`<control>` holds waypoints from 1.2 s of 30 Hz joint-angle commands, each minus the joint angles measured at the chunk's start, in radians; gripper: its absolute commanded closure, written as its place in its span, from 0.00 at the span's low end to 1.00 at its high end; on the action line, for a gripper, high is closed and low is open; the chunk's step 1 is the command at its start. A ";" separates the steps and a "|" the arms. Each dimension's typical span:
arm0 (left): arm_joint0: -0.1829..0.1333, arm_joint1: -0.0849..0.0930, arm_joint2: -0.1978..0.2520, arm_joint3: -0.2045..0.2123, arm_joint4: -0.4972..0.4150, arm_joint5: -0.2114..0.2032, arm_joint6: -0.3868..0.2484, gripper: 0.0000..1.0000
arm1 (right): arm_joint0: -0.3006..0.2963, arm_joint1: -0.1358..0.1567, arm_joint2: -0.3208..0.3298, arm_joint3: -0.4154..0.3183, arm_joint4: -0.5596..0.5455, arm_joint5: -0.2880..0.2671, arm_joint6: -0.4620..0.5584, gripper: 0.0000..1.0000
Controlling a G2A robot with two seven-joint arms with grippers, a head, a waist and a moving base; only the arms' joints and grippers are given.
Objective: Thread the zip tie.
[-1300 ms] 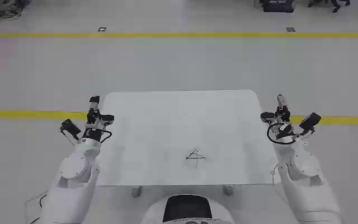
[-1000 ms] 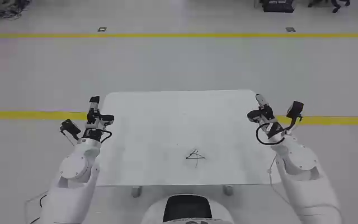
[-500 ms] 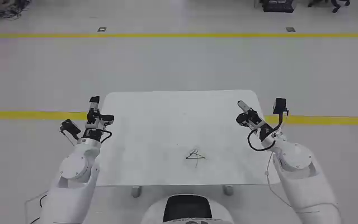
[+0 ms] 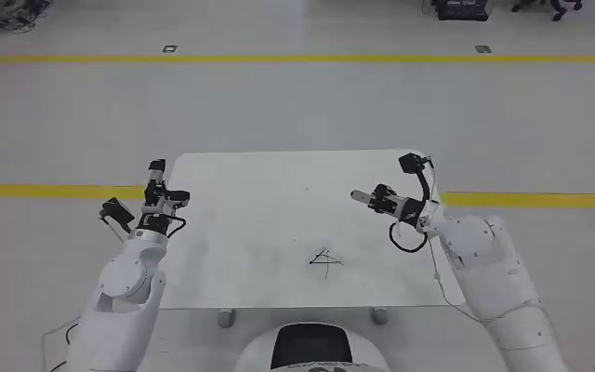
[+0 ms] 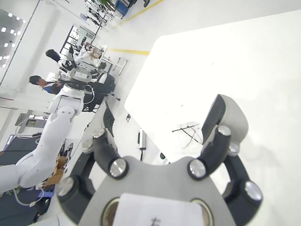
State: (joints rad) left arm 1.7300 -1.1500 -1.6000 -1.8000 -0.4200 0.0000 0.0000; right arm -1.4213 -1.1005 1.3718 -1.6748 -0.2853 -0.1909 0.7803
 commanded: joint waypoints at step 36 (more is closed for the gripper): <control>0.000 0.000 0.000 0.000 0.000 0.000 0.000 0.00 | 0.318 0.014 -0.413 -0.038 -0.591 -0.149 0.452 0.00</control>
State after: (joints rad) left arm 1.7300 -1.1500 -1.6000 -1.8000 -0.4200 0.0000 0.0000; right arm -1.1228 -1.0877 1.0111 -1.6653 -0.7935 -0.3400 1.1801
